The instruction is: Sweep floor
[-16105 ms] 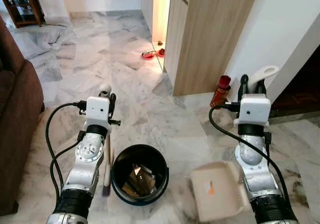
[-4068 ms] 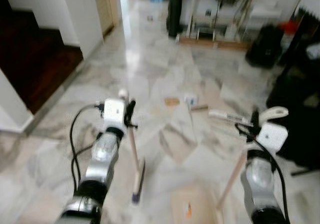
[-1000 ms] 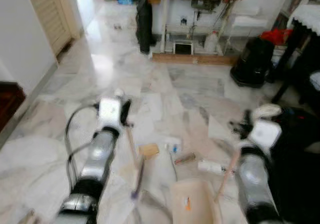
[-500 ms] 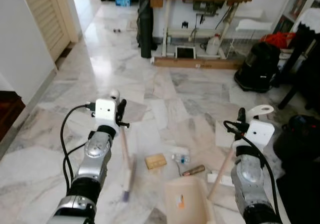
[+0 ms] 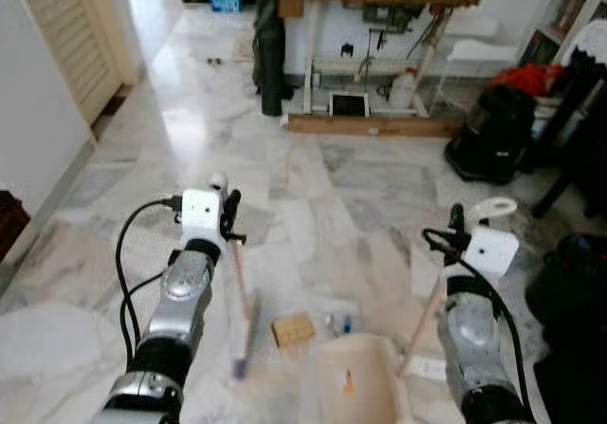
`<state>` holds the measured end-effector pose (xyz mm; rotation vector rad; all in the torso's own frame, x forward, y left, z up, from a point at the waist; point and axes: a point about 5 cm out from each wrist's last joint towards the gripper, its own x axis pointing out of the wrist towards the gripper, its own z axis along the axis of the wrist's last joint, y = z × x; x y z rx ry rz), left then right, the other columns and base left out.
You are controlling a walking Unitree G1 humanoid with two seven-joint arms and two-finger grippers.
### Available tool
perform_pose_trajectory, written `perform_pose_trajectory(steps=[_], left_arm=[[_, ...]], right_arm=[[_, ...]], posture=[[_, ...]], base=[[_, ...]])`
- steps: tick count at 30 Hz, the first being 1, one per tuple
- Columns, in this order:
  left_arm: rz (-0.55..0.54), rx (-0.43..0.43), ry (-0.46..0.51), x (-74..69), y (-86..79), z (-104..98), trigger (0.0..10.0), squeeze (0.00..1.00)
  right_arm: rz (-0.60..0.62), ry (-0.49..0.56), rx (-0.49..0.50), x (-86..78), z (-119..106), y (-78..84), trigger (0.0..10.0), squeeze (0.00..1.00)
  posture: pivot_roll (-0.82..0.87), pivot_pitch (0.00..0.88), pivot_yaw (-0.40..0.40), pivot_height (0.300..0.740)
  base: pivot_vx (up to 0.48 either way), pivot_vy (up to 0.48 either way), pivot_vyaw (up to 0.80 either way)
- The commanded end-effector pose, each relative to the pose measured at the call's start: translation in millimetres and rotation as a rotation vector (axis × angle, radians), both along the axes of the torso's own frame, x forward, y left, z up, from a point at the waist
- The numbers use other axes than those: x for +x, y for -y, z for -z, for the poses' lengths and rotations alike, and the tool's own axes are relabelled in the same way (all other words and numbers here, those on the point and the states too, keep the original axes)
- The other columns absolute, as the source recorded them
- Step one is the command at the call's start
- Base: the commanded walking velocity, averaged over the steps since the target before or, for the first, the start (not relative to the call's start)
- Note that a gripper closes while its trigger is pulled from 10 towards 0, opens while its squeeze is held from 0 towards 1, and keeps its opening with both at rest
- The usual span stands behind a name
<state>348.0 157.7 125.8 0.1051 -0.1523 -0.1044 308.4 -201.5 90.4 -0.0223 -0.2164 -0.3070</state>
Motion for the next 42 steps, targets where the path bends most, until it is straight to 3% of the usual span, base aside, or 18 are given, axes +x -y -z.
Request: perform_pose_trajectory(steps=[1,13,25,29,42], left_arm=[[0.031,-0.013,0.043,1.8,10.5,-9.4,10.0,0.00],[0.044,-0.013,0.039,1.9,12.0,-9.1,10.0,0.00],[0.098,-0.005,0.020,3.2,18.3,-5.4,10.0,0.00],[0.127,0.046,0.023,6.3,21.5,-5.3,10.0,0.00],[0.172,0.094,-0.008,8.7,32.4,5.7,10.0,0.00]], right_arm=[[0.021,0.017,-0.003,-0.4,-3.7,6.2,10.0,0.00],[0.021,0.016,-0.001,-0.6,-3.5,5.9,10.0,0.00],[0.020,0.017,-0.005,-0.7,-3.8,6.0,10.0,0.00],[0.023,0.017,-0.007,-1.1,-3.8,7.3,10.0,0.00],[0.028,0.014,-0.015,-6.6,-1.6,10.0,10.0,0.00]], posture=[[0.09,0.008,0.003,0.740],[0.09,0.010,0.004,0.740],[0.09,0.010,0.003,0.740],[0.08,0.011,0.003,0.740],[0.06,0.015,0.002,0.740]], base=[[0.368,0.000,0.00],[0.357,0.000,0.00],[0.000,0.000,0.00],[0.000,0.000,0.00],[0.000,0.000,0.00]])
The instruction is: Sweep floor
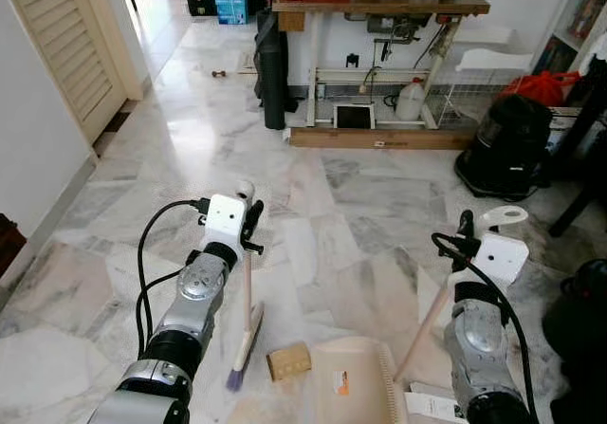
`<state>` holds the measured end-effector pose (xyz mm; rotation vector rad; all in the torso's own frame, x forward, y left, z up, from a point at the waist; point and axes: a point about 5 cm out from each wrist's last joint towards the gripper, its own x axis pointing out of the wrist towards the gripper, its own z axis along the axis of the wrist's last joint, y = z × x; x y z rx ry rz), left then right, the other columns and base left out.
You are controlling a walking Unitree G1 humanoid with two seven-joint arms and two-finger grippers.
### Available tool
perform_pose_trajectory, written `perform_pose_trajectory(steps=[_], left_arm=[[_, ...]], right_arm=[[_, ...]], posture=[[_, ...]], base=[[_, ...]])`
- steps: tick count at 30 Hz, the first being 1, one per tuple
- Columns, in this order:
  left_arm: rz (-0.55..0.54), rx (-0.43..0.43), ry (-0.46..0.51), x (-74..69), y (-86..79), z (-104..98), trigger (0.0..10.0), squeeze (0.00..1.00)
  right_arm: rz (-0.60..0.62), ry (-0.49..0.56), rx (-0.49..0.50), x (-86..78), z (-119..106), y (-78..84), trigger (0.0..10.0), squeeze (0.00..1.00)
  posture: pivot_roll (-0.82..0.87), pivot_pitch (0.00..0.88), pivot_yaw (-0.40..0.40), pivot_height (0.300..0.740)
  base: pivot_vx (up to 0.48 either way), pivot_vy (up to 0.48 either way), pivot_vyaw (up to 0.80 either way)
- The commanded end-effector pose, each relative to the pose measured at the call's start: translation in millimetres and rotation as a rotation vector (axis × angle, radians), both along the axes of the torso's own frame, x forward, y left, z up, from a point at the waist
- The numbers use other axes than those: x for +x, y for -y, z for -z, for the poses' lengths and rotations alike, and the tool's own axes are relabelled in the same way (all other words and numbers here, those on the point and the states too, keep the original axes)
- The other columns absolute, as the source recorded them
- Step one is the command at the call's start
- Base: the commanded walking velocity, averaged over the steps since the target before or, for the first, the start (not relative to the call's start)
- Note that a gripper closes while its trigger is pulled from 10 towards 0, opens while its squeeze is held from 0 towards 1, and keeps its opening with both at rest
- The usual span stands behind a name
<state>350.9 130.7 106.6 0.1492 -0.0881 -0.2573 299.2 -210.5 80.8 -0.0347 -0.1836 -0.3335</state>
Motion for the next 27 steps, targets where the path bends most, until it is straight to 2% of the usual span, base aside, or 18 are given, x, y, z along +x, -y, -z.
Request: perform_pose_trajectory(steps=[1,10,17,27], left_arm=[[0.034,0.034,0.057,6.1,6.8,-12.3,10.0,0.00],[0.062,0.031,0.010,5.8,14.4,-2.6,10.0,0.00],[0.082,0.029,-0.011,5.1,20.9,2.4,10.0,0.00],[0.108,-0.012,-0.018,3.0,29.2,5.2,10.0,0.00]], right_arm=[[0.001,0.046,-0.012,2.1,-10.6,1.4,10.0,0.00],[0.008,0.006,-0.017,-11.9,3.0,1.4,10.0,0.00],[0.009,-0.046,-0.016,-33.5,20.6,-1.2,10.0,0.00],[0.023,-0.082,-0.014,-50.8,29.3,-1.4,10.0,0.00]], posture=[[0.06,0.015,0.002,0.740],[0.04,0.030,0.005,0.740],[0.02,0.045,0.007,0.740],[0.00,0.055,0.008,0.740]], base=[[0.000,0.000,0.00],[0.000,0.000,0.00],[0.000,0.000,0.00],[0.000,0.000,0.00]])
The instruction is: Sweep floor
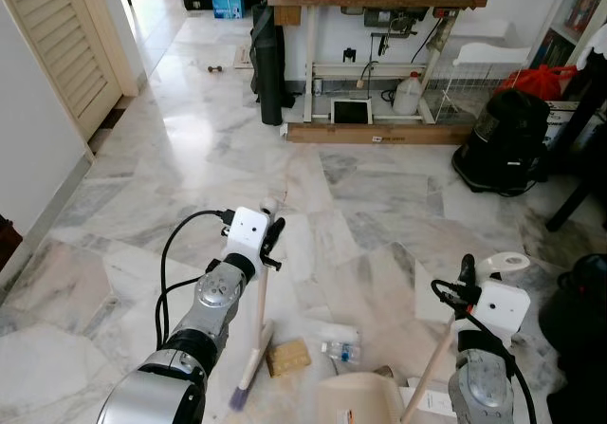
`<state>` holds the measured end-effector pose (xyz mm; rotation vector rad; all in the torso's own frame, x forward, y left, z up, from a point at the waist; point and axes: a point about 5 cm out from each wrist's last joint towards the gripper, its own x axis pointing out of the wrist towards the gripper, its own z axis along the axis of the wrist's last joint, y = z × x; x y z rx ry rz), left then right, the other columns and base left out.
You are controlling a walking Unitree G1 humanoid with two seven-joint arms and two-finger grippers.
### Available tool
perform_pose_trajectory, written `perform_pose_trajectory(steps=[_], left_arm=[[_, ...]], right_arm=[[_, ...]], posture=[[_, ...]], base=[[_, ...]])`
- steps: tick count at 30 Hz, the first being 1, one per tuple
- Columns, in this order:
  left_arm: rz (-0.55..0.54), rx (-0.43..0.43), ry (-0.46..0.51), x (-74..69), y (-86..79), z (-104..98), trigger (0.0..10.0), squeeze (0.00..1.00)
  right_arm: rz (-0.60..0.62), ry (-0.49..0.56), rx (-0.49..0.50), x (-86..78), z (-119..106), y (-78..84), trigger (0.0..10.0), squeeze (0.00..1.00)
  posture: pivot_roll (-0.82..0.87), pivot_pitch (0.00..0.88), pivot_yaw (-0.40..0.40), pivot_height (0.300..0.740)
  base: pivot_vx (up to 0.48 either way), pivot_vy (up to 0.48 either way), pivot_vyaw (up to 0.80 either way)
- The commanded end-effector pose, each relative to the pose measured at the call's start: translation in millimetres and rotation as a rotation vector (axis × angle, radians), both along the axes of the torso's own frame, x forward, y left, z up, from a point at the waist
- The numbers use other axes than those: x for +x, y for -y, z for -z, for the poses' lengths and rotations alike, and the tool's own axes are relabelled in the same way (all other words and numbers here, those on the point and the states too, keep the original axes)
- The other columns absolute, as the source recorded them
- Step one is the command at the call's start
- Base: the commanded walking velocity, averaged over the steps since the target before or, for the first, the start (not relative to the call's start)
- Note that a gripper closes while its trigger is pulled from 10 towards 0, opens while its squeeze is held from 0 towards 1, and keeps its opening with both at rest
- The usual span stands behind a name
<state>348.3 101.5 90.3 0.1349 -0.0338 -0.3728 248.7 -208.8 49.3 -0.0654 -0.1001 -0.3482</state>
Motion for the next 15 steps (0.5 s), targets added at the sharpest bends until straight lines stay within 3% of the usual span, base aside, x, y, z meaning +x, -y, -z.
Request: perform_pose_trajectory(steps=[1,8,15], left_arm=[[-0.004,-0.013,0.045,5.6,0.1,-11.2,10.0,0.00],[0.032,-0.019,-0.004,2.0,1.4,-2.7,10.0,0.00],[0.101,0.042,-0.100,-1.9,-0.9,10.3,10.0,0.00]], right_arm=[[0.005,0.004,0.001,-0.4,-2.2,0.2,10.0,0.00],[0.002,0.003,0.004,5.4,-6.0,-2.3,10.0,0.00],[0.003,0.008,0.002,7.6,-8.4,-0.7,10.0,0.00]], posture=[[0.00,0.055,0.008,0.740],[0.01,0.054,0.008,0.740],[0.02,0.054,0.011,0.740]], base=[[0.000,0.000,0.00],[0.000,0.000,0.00],[0.000,0.000,0.00]])
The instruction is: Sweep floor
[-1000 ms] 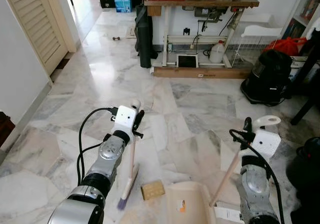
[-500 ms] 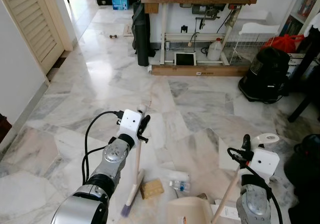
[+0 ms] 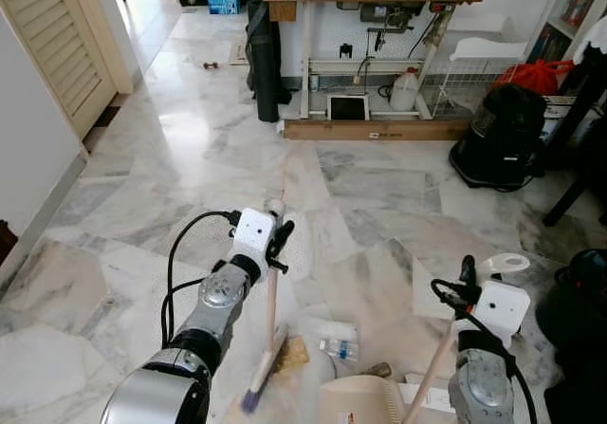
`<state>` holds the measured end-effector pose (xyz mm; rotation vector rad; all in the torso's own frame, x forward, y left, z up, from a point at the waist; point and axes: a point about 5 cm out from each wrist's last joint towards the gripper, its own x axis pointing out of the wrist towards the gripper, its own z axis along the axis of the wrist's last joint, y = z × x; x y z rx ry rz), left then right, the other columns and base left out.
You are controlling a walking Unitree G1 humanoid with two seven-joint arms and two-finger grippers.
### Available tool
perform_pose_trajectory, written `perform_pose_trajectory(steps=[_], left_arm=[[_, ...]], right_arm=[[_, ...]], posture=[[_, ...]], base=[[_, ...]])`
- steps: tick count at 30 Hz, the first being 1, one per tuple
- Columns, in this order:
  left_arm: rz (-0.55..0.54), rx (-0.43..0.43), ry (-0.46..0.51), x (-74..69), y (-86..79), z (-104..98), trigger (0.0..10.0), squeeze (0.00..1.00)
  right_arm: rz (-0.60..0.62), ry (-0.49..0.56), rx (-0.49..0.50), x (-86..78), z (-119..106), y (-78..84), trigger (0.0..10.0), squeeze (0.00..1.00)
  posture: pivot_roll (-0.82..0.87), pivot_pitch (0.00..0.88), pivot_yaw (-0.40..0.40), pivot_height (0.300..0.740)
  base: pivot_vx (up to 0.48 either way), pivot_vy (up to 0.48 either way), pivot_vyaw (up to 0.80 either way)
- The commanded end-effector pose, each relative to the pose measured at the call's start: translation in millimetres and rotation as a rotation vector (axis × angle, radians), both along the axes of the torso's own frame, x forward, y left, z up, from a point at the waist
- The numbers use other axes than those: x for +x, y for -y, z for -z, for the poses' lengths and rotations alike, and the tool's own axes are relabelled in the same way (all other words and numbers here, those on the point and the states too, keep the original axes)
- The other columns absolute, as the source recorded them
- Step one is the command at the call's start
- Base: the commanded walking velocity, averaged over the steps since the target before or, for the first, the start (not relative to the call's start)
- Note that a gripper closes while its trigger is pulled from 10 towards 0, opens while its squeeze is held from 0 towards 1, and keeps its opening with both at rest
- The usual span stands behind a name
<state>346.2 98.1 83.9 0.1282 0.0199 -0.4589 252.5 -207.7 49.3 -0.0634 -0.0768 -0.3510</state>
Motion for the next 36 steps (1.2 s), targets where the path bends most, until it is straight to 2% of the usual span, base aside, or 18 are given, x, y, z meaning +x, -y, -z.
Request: perform_pose_trajectory(steps=[1,9,12,15,18,23,28,36], left_arm=[[0.019,0.038,-0.039,0.3,-4.3,4.0,10.0,0.00],[0.083,0.047,-0.087,-4.9,-5.5,11.8,10.0,0.00],[0.135,0.062,-0.123,-10.3,-10.1,18.5,10.0,0.00],[0.138,0.059,-0.133,-11.3,-14.4,19.7,10.0,0.00],[0.107,0.018,-0.119,-9.4,-26.0,14.7,10.0,0.00],[0.101,0.016,-0.090,-9.5,-35.4,8.9,10.0,0.00],[0.110,0.010,-0.082,-15.9,-47.2,5.0,10.0,0.00],[0.164,0.050,-0.093,-21.0,-57.9,-3.6,10.0,0.00]], right_arm=[[0.000,0.031,-0.005,3.8,-8.3,0.4,10.0,0.00],[0.008,0.034,-0.008,4.2,-9.6,3.0,10.0,0.00],[0.019,0.039,-0.016,5.3,-11.8,8.1,10.0,0.00],[0.022,0.040,-0.018,5.8,-12.5,10.0,10.0,0.00],[0.023,0.039,-0.020,6.9,-12.9,11.1,10.0,0.00],[0.018,0.037,-0.018,8.8,-12.5,9.1,10.0,0.00],[0.014,0.040,-0.016,10.8,-13.1,8.0,10.0,0.00],[0.013,0.042,-0.016,13.6,-14.2,8.6,10.0,0.00]], posture=[[0.02,0.054,0.011,0.740],[0.02,0.055,0.012,0.740],[0.02,0.054,0.013,0.740],[0.02,0.053,0.013,0.740],[0.04,0.051,0.010,0.740],[0.04,0.047,0.012,0.740],[0.05,0.043,0.011,0.740],[0.06,0.035,0.013,0.740]], base=[[0.000,0.000,0.00],[0.000,0.000,0.00],[0.000,0.000,0.00],[0.000,0.000,0.00],[0.000,0.000,0.00],[0.000,0.000,0.00],[0.000,0.000,0.00],[0.000,0.000,0.00]])
